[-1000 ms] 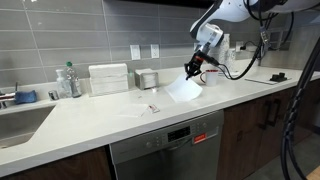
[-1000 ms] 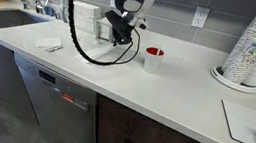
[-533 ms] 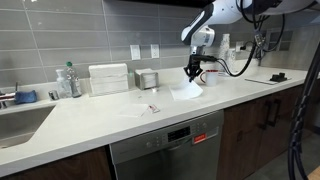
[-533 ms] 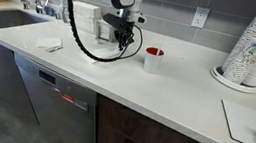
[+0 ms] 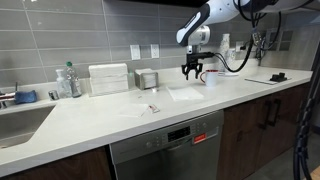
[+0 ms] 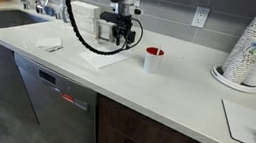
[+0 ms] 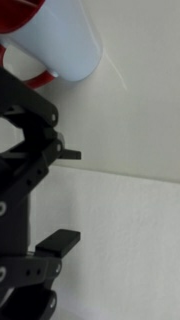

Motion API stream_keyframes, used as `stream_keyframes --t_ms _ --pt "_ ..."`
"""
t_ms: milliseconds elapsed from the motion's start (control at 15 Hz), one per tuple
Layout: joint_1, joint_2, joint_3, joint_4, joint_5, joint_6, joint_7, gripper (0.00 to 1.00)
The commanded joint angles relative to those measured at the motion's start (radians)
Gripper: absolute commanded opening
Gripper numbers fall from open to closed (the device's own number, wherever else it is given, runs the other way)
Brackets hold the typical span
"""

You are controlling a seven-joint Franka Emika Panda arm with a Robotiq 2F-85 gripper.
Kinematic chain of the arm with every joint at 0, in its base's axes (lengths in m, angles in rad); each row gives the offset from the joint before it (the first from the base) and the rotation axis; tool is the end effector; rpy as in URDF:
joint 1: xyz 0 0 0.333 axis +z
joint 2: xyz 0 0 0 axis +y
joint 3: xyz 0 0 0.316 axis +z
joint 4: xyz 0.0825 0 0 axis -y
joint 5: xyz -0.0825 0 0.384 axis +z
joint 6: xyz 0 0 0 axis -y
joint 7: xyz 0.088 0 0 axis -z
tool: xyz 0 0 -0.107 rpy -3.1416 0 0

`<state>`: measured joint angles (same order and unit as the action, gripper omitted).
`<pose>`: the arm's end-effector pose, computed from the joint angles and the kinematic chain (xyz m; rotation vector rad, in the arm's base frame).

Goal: Fold the paper towel in half, then turn it to the right

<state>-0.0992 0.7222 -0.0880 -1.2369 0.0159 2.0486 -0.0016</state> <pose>0.7446 -0.1224 0.3492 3.0767 -0.2586 0.1354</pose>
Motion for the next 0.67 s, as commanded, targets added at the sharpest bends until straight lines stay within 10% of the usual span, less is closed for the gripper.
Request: stream_keyframes --t_ms 0,133,200,600 --pt "-0.018 -0.015 0.066 -0.026 0.069 -0.007 -0.018 1.00" --pt "-0.019 -0.007 0.084 -0.028 0.104 0.011 -0.007 1.00" --pt "-0.012 -0.007 0.081 -0.035 0.107 0.028 0.008 0.75" --pt "0.000 0.004 0.074 -0.053 0.111 0.093 0.046 0.42"
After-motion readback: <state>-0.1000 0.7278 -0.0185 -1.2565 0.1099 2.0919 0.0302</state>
